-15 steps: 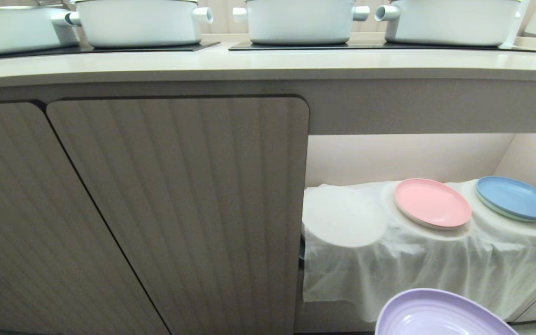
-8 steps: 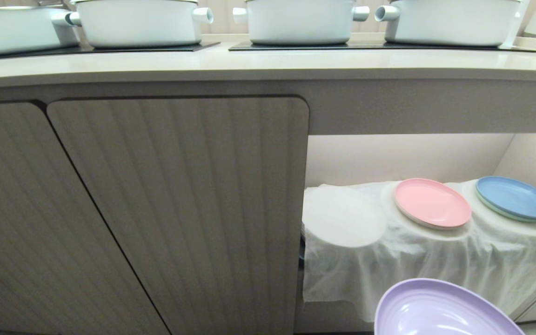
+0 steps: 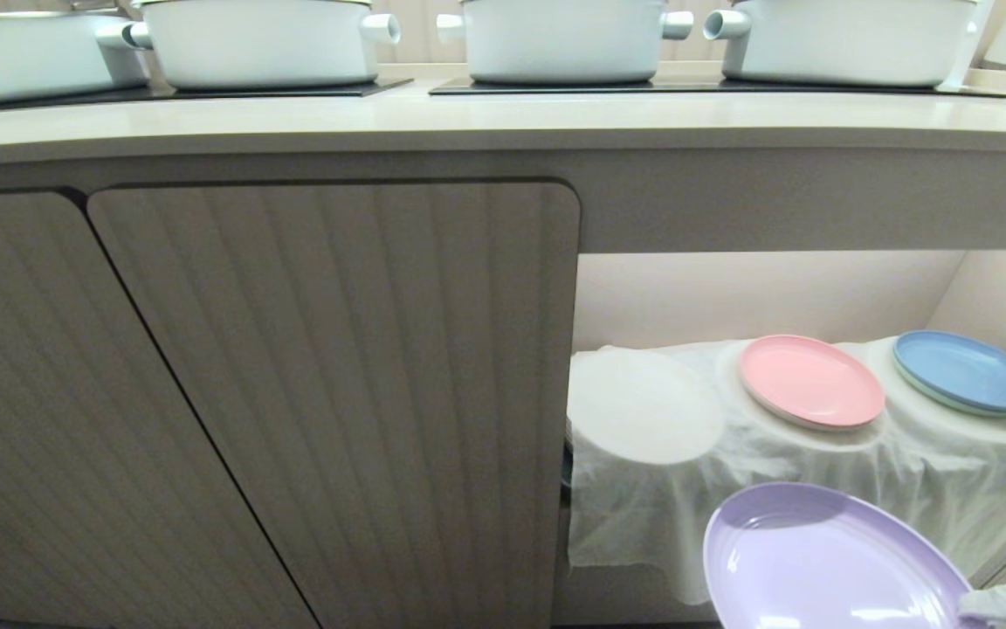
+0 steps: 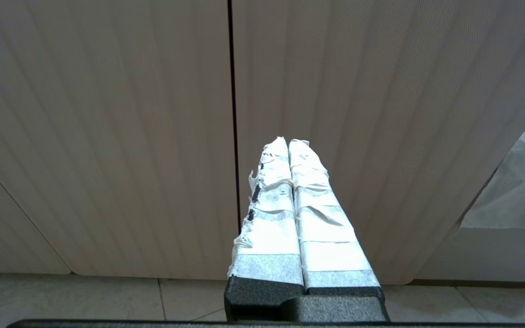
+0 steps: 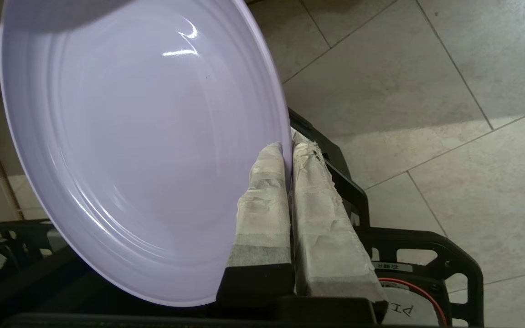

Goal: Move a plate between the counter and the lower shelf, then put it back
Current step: Put the plate in the cupboard

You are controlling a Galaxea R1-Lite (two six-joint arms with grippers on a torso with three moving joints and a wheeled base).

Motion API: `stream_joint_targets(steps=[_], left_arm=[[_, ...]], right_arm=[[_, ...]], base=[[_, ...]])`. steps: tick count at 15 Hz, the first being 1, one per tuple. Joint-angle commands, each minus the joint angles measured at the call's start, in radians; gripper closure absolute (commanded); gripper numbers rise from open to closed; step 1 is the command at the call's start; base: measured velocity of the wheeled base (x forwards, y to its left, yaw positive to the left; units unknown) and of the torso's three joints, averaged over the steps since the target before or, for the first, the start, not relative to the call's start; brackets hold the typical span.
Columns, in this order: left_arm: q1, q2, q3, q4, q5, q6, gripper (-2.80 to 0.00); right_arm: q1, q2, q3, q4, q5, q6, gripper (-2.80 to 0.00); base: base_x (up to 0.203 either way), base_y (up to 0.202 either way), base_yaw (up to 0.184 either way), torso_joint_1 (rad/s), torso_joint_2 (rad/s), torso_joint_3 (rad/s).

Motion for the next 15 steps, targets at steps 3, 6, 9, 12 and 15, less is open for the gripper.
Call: stream_joint_targets(steps=[3,6,9,12,15], left_arm=[[0.001,0.001,0.0,0.0,0.001,-0.001,0.0],[0.0,0.001,0.0,0.0,0.001,-0.001,0.0],[0.001,0.001,0.0,0.0,0.001,-0.001,0.0],[0.0,0.001,0.0,0.0,0.001,-0.001,0.0],[0.001,0.001,0.0,0.0,0.001,-0.001,0.0]], right_arm=[[0.002,0.105,-0.069,-0.001,0.003,0.074,0.0],[0.01,0.158,-0.082,-0.046,0.002,0.095,0.0],[0.048,0.22,-0.09,-0.13,-0.01,0.151,0.0],[0.078,0.288,-0.09,-0.211,-0.045,0.178,0.0],[0.097,0.358,-0.092,-0.295,-0.063,0.209,0.0]], base=[[0.0,0.0,0.0,0.0,0.0,0.0],[0.0,0.0,0.0,0.0,0.0,0.0],[0.0,0.0,0.0,0.0,0.0,0.0],[0.0,0.0,0.0,0.0,0.0,0.0],[0.0,0.0,0.0,0.0,0.0,0.0]])
